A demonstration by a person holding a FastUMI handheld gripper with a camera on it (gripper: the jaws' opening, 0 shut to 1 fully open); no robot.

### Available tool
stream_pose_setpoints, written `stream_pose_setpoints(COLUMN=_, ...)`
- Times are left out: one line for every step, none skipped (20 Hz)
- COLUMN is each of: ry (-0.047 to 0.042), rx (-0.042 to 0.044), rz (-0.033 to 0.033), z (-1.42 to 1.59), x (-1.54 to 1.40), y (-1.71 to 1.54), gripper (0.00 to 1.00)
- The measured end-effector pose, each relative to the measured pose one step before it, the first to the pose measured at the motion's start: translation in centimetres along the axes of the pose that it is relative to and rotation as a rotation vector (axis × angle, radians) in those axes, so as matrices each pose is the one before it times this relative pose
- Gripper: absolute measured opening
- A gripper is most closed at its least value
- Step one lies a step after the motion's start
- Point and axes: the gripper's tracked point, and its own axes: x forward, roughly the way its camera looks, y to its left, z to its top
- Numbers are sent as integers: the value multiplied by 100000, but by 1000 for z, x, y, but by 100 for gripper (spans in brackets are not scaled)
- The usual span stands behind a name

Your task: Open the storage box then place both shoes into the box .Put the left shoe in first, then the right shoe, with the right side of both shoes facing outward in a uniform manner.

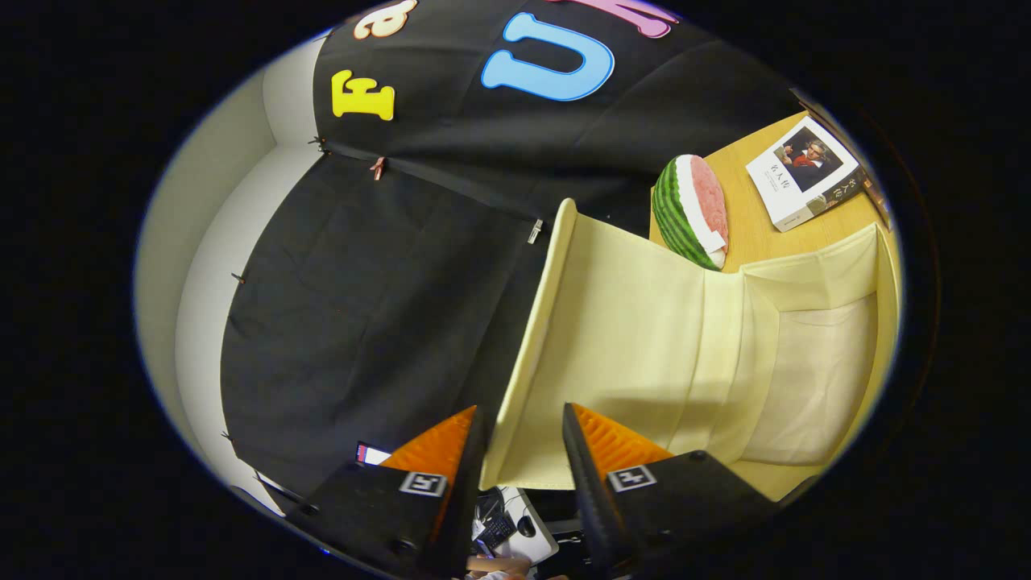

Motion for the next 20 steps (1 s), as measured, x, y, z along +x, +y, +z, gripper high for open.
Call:
stream_pose_setpoints(ry=820, rx=-98, rz=-714, z=-452, x=699, y=-18, gripper=78)
stream_pose_setpoints(ry=275, rx=-421, rz=-974, z=-609, x=384, y=23, gripper=95)
stream_pose_setpoints(ry=-191, rx=-669, rz=-1088, z=-230, x=281, y=35, gripper=96)
stream_pose_setpoints(ry=-701, rx=-825, rz=-1045, z=-130, x=-64, y=-48, gripper=96)
stream_pose_setpoints(ry=-1414, rx=-1052, rz=-1476, z=209, x=-377, y=-458, gripper=96)
stream_pose_setpoints(ry=-1757, rx=-1305, rz=-1595, z=214, x=-608, y=-267, gripper=96)
stream_pose_setpoints(ry=-2351, rx=-1274, rz=-1526, z=493, x=-751, y=-281, gripper=96)
stream_pose_setpoints(ry=-2494, rx=-1505, rz=-1635, z=517, x=-1086, y=-364, gripper=96)
stream_pose_setpoints(ry=-2798, rx=-2038, rz=-1996, z=641, x=-1145, y=-363, gripper=96)
stream_pose_setpoints(ry=-2987, rx=-3584, rz=-3028, z=678, x=-1458, y=-720, gripper=96)
stream_pose_setpoints(ry=-3698, rx=-4986, rz=-3644, z=783, x=-1413, y=-980, gripper=96)
stream_pose_setpoints(ry=-2792, rx=-6373, rz=-4206, z=338, x=-1392, y=-1201, gripper=96)
stream_pose_setpoints(ry=-2615, rx=-7175, rz=-4646, z=419, x=-1707, y=-1249, gripper=96)
stream_pose_setpoints(ry=-2917, rx=-7529, rz=-5169, z=524, x=-1590, y=-1532, gripper=96)
stream_pose_setpoints(ry=-2548, rx=-6987, rz=-5422, z=656, x=-1820, y=-1585, gripper=96)
stream_pose_setpoints(ry=-2305, rx=-5584, rz=-5439, z=616, x=-1535, y=-1784, gripper=96)
stream_pose_setpoints(ry=-1913, rx=-4424, rz=-5099, z=314, x=-1440, y=-2007, gripper=97)
stream_pose_setpoints(ry=-1798, rx=-3562, rz=-5226, z=382, x=-1342, y=-2091, gripper=97)
stream_pose_setpoints(ry=-964, rx=-2633, rz=-4703, z=-35, x=-1000, y=-1582, gripper=97)
stream_pose_setpoints(ry=-745, rx=-2402, rz=-4440, z=-139, x=-790, y=-1850, gripper=97)
